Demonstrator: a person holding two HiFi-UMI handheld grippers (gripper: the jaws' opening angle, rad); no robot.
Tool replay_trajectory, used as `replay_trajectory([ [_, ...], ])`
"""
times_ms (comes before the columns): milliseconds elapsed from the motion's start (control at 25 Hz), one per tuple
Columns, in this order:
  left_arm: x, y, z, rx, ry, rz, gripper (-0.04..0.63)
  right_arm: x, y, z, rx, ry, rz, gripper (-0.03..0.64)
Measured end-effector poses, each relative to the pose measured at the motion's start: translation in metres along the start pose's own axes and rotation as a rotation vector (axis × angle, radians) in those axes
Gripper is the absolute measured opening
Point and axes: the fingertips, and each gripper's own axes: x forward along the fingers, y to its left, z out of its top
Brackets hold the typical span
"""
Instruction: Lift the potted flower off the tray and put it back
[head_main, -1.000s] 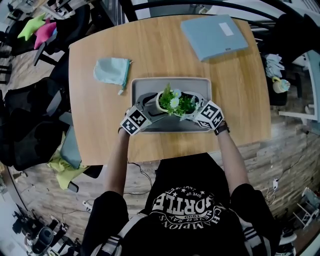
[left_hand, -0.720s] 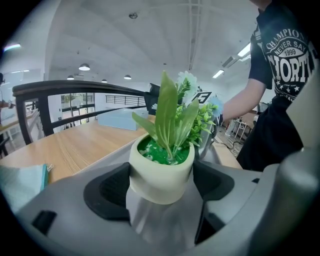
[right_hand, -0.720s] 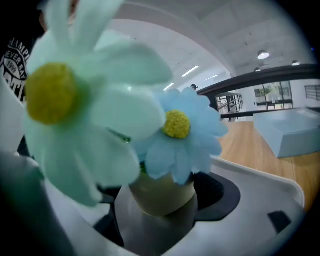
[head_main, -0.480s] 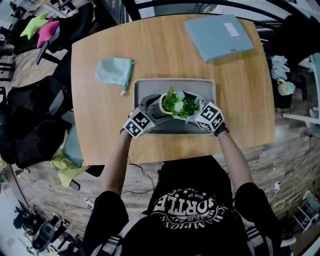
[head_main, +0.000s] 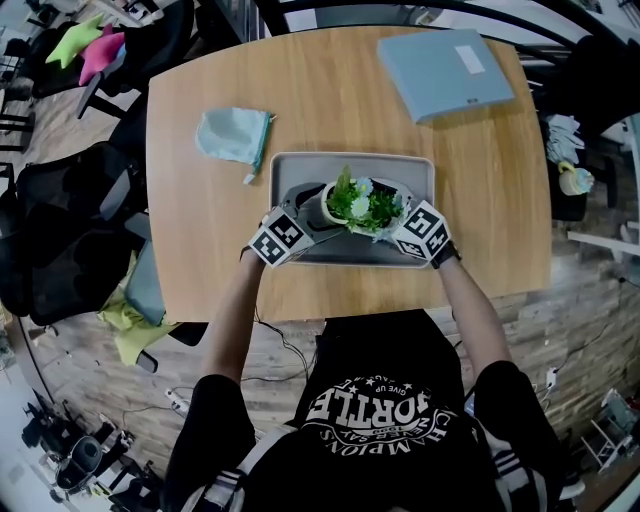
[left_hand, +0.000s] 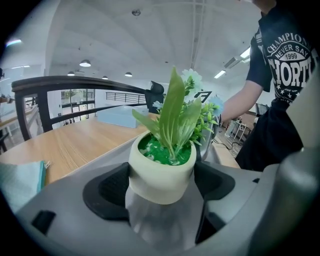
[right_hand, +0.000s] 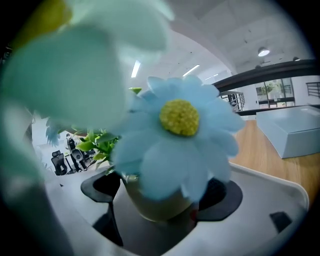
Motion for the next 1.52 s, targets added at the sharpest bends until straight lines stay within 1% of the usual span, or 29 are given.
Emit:
replay_trajectory([
  [120,0.000,-0.001,0.002,-0.026,0.018,-0.014,0.414,0.000,-0.001,0.001,0.013,0.006,0.003,0.483],
  [280,-0.001,-0.004,0.000,-0.014,0.079,-0.023,0.414,0.000,0.004,0.000,-0.007,0.054,-0.005,0.477],
  [400,-0.002,-0.010,0.005,-0.009,0.115,-0.027,0.414,-0.006,0.007,0.001,-0.013,0.069,0.000,0.471],
  [600,-0.010,-0.017,0.018,-0.038,0.076,-0.023,0.414,-0.019,0.017,0.016,-0.029,0.061,-0.003,0.466],
  [920,-0.038,-0.037,0.041,-0.051,0.053,-0.001,0.414,-0.034,0.046,0.045,-0.089,0.073,-0.007,0.460],
  [1160,-0.065,-0.057,0.059,-0.029,0.050,0.009,0.414,-0.045,0.073,0.066,-0.103,0.058,-0.005,0.459],
  [1400,-0.088,-0.076,0.065,-0.016,0.047,0.026,0.414,-0.052,0.102,0.077,-0.116,0.068,-0.003,0.457],
  [1520,-0.098,-0.088,0.069,-0.029,0.031,0.030,0.414,-0.056,0.116,0.083,-0.120,0.067,0.002,0.457],
])
